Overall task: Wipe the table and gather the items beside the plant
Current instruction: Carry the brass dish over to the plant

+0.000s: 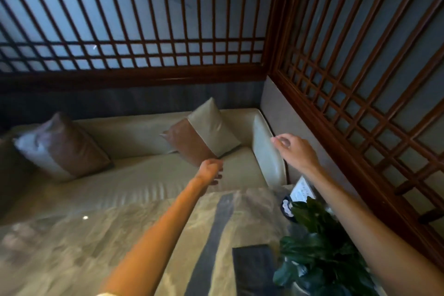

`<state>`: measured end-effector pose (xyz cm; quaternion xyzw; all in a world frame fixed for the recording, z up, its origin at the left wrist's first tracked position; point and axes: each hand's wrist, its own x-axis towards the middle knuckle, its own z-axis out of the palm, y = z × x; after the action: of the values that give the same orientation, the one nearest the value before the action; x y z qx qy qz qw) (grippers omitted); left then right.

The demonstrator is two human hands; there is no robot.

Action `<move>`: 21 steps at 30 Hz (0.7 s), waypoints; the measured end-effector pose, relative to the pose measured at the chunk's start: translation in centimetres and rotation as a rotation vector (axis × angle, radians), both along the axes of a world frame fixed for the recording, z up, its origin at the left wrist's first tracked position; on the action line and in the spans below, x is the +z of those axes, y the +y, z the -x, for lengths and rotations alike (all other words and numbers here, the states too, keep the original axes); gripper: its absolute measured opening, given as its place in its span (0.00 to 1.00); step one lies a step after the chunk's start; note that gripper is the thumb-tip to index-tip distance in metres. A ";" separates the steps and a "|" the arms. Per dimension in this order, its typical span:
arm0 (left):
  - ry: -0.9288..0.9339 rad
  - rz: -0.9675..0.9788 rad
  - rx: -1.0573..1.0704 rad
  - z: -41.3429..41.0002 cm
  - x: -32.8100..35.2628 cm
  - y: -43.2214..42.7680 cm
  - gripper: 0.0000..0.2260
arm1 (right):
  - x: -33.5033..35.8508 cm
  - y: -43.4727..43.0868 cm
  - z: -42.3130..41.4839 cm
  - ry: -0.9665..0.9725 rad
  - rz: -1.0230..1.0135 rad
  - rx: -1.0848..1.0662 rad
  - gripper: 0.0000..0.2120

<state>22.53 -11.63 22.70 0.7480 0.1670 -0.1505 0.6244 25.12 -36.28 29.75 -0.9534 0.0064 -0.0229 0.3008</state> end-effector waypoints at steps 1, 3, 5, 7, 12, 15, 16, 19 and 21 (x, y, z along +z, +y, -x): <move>-0.069 -0.079 -0.012 1.6 1.9 1.9 0.06 | 1.1 2.2 1.3 -0.026 -0.023 0.023 0.20; -0.187 -0.251 -0.031 5.1 4.5 6.0 0.08 | 2.6 6.7 4.6 -0.067 -0.073 0.082 0.16; -0.273 -0.442 0.001 9.4 5.8 10.3 0.11 | 3.2 11.1 8.5 -0.102 -0.112 0.134 0.17; -0.333 -0.600 0.047 14.9 6.4 14.3 0.13 | 2.3 15.2 13.2 -0.124 -0.118 0.180 0.16; -0.290 -0.807 0.110 30.1 2.8 22.7 0.13 | -6.3 24.0 25.9 -0.146 0.080 0.308 0.20; -0.161 -0.850 0.091 39.2 -1.1 26.6 0.13 | -12.5 27.4 33.4 0.039 0.205 0.395 0.24; -0.104 -0.860 0.088 42.0 -2.1 27.6 0.13 | -14.0 28.3 35.5 0.079 0.203 0.430 0.25; 0.022 -0.854 0.145 49.2 -4.3 30.0 0.13 | -16.8 31.0 39.7 0.167 0.179 0.509 0.30; 0.073 -0.856 0.202 52.3 -5.2 31.4 0.13 | -17.4 33.1 40.6 0.186 0.188 0.569 0.30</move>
<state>-29.75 19.81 17.48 0.9134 0.3085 -0.0324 0.2637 -15.47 -3.21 12.39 -0.9386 -0.2353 0.1492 0.2036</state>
